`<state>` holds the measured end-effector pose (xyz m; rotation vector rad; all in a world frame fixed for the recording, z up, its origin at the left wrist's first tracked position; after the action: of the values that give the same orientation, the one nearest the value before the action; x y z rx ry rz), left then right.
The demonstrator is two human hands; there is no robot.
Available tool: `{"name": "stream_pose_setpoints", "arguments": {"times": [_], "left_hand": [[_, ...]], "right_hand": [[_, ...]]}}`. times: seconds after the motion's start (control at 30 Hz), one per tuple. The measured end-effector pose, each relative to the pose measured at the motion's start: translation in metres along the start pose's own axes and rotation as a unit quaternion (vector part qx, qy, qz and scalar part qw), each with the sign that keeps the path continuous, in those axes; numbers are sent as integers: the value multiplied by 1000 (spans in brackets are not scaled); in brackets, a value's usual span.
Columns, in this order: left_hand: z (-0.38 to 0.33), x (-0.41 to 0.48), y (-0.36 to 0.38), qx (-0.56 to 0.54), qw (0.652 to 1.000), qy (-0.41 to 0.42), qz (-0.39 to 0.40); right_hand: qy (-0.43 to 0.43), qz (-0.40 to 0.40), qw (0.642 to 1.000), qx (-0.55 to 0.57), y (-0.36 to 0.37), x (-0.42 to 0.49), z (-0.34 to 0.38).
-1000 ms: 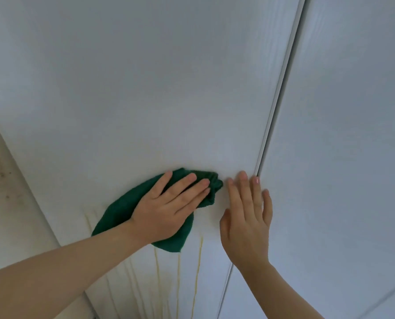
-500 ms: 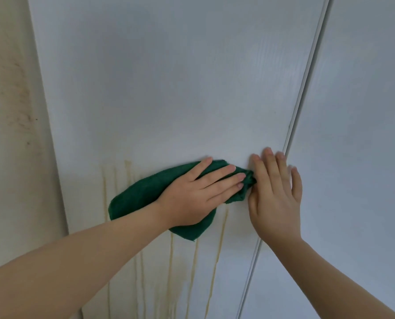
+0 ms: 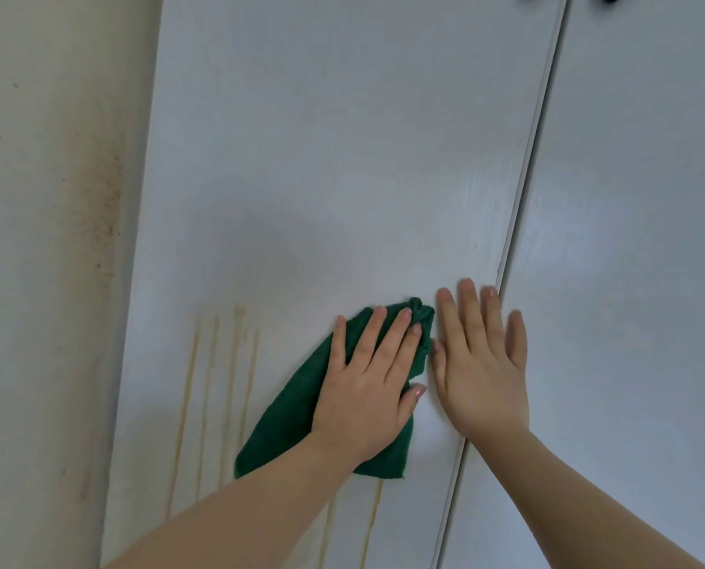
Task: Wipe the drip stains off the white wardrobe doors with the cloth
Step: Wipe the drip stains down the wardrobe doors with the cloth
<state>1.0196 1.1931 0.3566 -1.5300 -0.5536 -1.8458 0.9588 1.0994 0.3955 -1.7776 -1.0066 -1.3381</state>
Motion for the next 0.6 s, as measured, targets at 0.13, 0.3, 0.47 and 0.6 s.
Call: {"name": "stream_pose_setpoints", "arguments": {"times": [0.13,0.3,0.47,0.6], "left_hand": [[-2,-3,13,27,999,12,-45],[6,-5,9,19,996,66,-50],[89,-11,4,48,998,-18,-38],[123,-17,-2,77,978,-182,-59]], "right_hand": [[14,-43,999,-5,10,-2,0],[1,-67,998,-6,10,-4,0],[0,-70,997,-18,10,-5,0],[5,-73,997,-17,11,-4,2]]}}
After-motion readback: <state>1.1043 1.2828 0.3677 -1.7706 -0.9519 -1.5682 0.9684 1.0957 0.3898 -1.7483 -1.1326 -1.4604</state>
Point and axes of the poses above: each hand's wrist, its own x-axis towards the middle knuckle, its own y-axis out of the palm, z = x × y, the point moved 6 cm from there along x, towards the middle knuckle, and after that the axes turned 12 degrees about -z, right-handed, at the moved point
